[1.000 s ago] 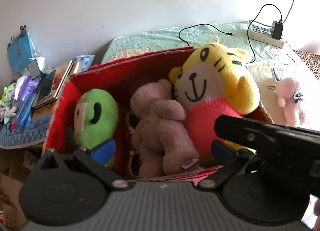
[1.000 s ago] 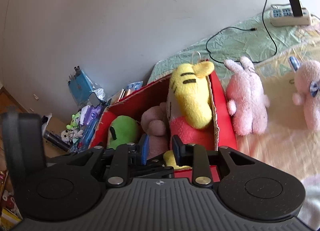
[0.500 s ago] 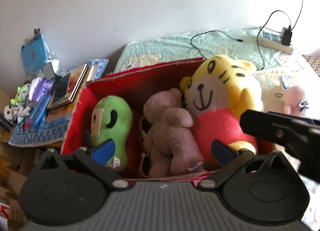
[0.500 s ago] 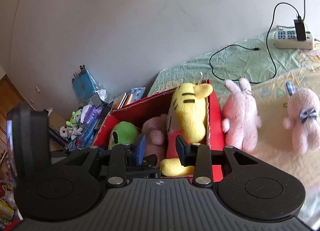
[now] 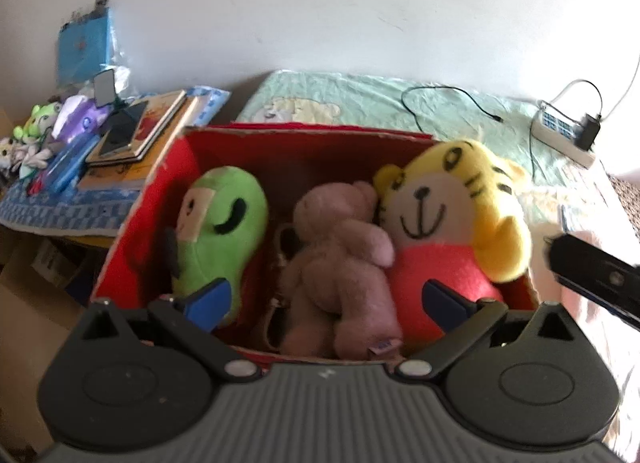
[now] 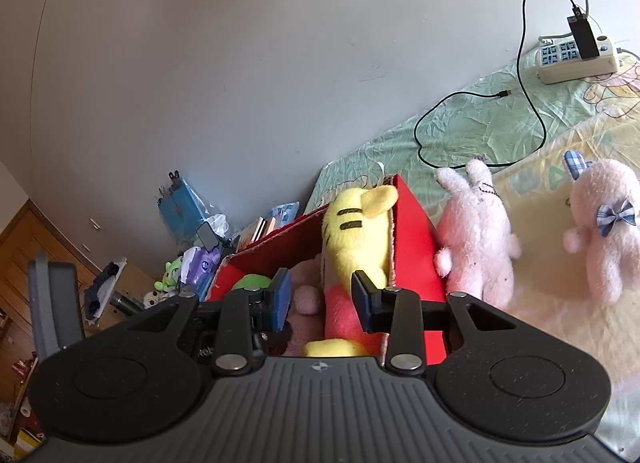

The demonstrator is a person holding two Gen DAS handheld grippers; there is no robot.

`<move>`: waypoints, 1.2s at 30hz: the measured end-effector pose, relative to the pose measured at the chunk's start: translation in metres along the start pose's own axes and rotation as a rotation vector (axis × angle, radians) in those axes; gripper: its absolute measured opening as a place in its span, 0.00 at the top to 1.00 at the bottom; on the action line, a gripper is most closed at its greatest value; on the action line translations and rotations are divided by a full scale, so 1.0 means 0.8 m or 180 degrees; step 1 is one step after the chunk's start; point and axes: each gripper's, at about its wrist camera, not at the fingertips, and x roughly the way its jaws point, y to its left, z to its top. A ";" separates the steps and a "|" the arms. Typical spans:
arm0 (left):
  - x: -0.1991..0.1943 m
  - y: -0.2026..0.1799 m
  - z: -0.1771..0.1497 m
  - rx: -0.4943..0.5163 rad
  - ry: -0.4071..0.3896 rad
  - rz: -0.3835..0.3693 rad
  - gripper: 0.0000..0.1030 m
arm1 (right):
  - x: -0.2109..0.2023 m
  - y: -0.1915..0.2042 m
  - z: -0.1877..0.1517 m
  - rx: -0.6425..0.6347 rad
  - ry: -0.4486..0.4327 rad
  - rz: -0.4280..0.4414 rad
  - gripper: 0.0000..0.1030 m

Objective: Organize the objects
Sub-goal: 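Move the right gripper toward the white bunny with blue bow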

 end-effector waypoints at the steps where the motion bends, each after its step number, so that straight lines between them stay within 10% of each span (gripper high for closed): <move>1: 0.002 0.000 0.002 -0.0039 0.0050 0.0061 0.03 | -0.002 -0.002 0.001 -0.0023 0.0008 -0.0017 0.64; 19: -0.032 -0.088 0.037 0.0318 -0.0138 0.0224 0.02 | -0.036 -0.080 0.028 0.0065 0.0158 -0.0340 0.62; 36: -0.017 -0.236 0.038 0.0797 0.0004 -0.0296 0.03 | -0.075 -0.180 0.054 0.0510 0.0095 -0.0682 0.62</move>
